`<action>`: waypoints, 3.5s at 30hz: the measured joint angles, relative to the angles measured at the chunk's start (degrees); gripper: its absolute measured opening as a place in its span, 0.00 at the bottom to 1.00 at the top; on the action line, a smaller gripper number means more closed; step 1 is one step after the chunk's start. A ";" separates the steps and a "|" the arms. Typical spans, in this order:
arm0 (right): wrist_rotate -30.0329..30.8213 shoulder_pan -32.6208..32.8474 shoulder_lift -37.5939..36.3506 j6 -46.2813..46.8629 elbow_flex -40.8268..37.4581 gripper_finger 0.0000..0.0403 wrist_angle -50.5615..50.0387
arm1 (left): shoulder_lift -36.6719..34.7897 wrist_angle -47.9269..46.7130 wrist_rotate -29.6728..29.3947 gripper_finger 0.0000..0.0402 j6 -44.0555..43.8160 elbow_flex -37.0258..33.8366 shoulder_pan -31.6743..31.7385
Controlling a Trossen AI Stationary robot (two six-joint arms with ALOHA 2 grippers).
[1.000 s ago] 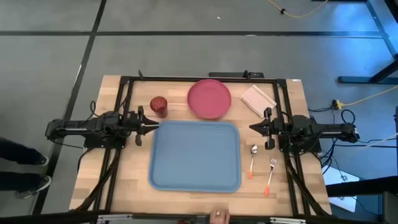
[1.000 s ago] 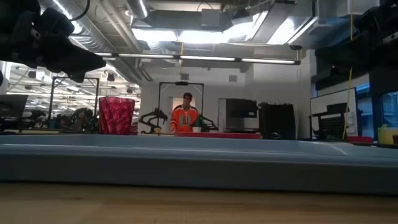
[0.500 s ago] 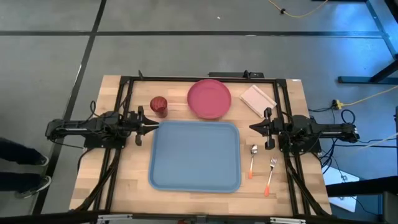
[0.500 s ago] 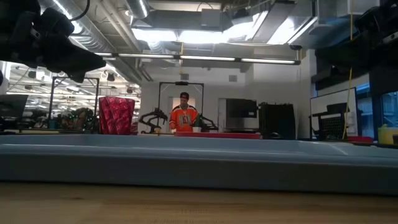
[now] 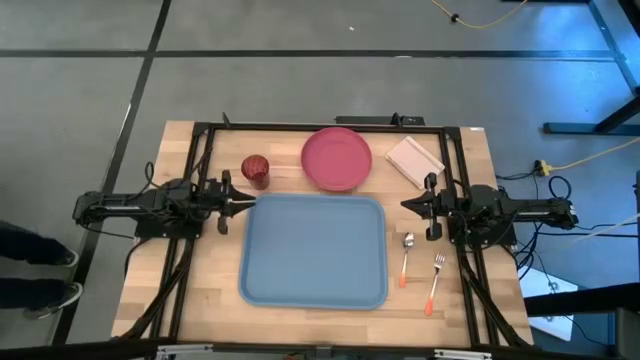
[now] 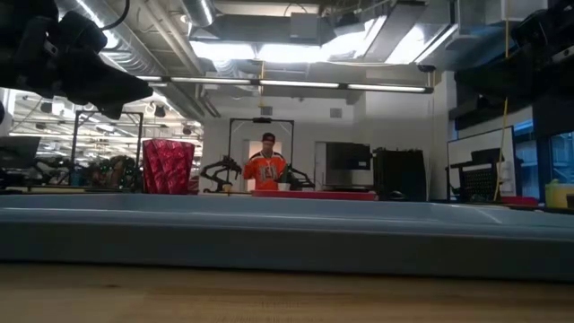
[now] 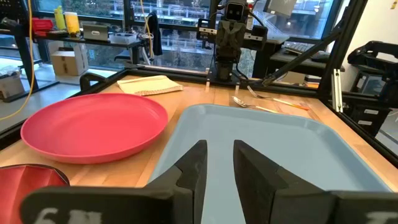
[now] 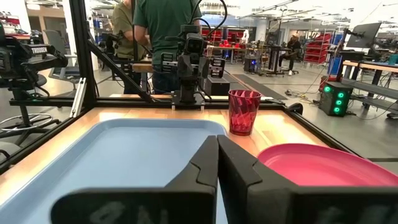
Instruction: Pick and place plate/cup/fork/spoon on tray
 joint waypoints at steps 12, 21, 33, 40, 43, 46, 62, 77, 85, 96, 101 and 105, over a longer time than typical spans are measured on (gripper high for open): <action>-1.46 0.02 -0.01 6.05 0.01 0.02 0.47 | 0.00 0.00 0.01 0.18 -0.01 -0.01 0.01; -1.54 0.02 -0.02 8.94 0.01 0.02 5.86 | 0.00 -0.02 0.23 0.18 -0.17 0.00 0.01; -1.54 0.02 -0.02 12.07 0.01 0.02 7.43 | 0.00 1.76 -0.48 0.18 -0.02 0.00 0.02; -1.54 0.02 -0.02 12.15 0.01 0.02 7.28 | 0.00 10.12 -2.28 0.18 1.95 0.00 0.02; -1.52 0.02 -0.02 13.56 0.01 0.02 7.18 | 0.00 14.22 -2.17 0.18 0.98 0.04 0.00; -1.52 0.02 -0.02 15.49 0.00 0.02 7.17 | 0.00 15.60 -1.70 0.18 -0.62 0.04 0.00; -3.51 0.02 -0.01 19.61 -0.01 0.02 7.37 | 0.68 27.98 6.84 0.18 -3.84 0.00 -0.04; -1.08 0.02 -0.02 19.67 -0.01 0.02 7.39 | 26.26 35.66 0.11 0.18 6.03 11.24 -5.32; -1.06 0.02 -0.02 19.55 0.00 0.02 7.00 | 44.14 -16.72 -37.21 0.18 10.78 41.55 -2.23; -1.04 0.02 0.07 19.63 -0.01 0.02 5.66 | 56.80 -43.90 -32.70 0.18 7.56 66.05 11.97; -1.02 0.02 0.07 19.71 -0.01 0.02 5.52 | 57.40 -51.69 -30.39 0.18 4.01 68.24 23.56; -1.00 0.02 0.07 19.66 0.00 0.02 5.46 | 57.89 -52.55 -19.06 0.18 4.02 67.03 33.75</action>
